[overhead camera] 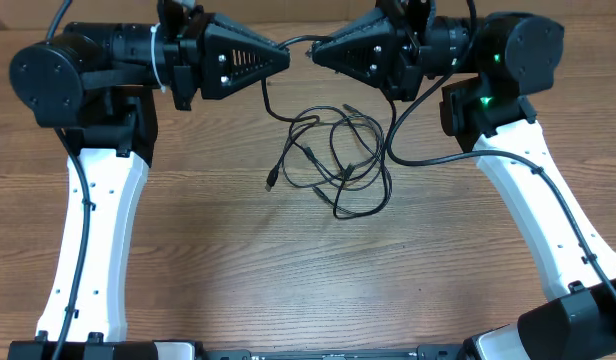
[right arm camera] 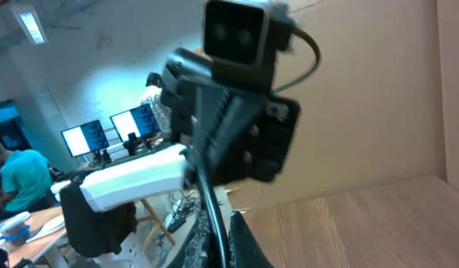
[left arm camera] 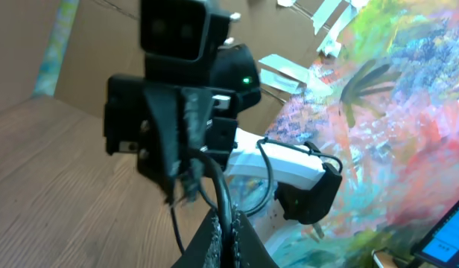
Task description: Untangle cables
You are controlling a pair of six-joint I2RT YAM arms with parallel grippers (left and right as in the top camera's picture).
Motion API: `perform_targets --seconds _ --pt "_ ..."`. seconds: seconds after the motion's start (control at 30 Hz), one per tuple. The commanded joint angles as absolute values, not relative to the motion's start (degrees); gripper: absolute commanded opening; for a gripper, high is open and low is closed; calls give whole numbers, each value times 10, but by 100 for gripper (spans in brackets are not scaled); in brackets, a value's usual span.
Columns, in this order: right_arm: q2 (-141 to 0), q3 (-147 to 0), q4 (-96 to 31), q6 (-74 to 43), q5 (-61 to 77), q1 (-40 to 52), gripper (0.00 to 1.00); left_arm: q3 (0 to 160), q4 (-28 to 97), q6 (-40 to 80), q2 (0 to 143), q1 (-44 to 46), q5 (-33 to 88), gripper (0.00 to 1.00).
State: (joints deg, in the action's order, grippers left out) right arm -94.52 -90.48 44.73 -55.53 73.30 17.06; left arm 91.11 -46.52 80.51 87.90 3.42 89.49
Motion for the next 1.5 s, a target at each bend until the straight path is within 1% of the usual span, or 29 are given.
perform_targets --seconds 0.0,0.3,0.47,0.5,0.6,0.73,0.77,0.83,0.87,1.13,1.2,1.23,1.27,1.33,1.37,1.4,1.43,1.47 --pt "-929 -913 458 -588 710 173 4 884 -467 782 879 42 905 4" --pt "-929 -912 456 -597 691 173 4 849 -467 782 879 65 893 4" --pt "-929 -912 430 -598 695 173 4 849 -467 782 879 64 883 5" --pt "-929 -912 430 -598 695 173 4 849 -467 782 879 64 884 7" --pt "-929 -912 431 -598 689 173 4 848 -467 780 879 67 885 20" --pt "-929 -912 430 -598 682 173 4 848 -467 770 879 74 885 25" --pt "-929 -912 430 -598 681 173 4 848 -467 766 879 77 885 25" --pt "-929 -912 430 -598 680 173 4 848 -467 766 879 82 885 15" --pt "-929 -912 430 -598 680 173 4 848 -467 766 879 83 885 13" --pt "-929 -912 430 -598 698 173 4 848 -467 762 879 83 883 8" --pt "-929 -912 430 -597 715 173 4 848 -467 762 879 82 883 5" --pt "-929 -912 430 -594 725 173 7 848 -467 762 879 82 883 5" --pt "-929 -912 430 -583 743 173 18 848 -467 762 879 82 883 4" --pt "-929 -912 429 -567 779 173 51 848 -467 762 879 82 883 4" --pt "-929 -911 430 -565 800 173 65 848 -467 762 879 82 883 4" --pt "-930 -911 430 -565 814 173 71 848 -467 762 879 82 883 4" --pt "-930 -911 430 -565 823 173 74 848 -467 762 879 82 883 4" --pt "-931 -911 430 -561 831 171 74 848 -467 762 879 82 883 4"
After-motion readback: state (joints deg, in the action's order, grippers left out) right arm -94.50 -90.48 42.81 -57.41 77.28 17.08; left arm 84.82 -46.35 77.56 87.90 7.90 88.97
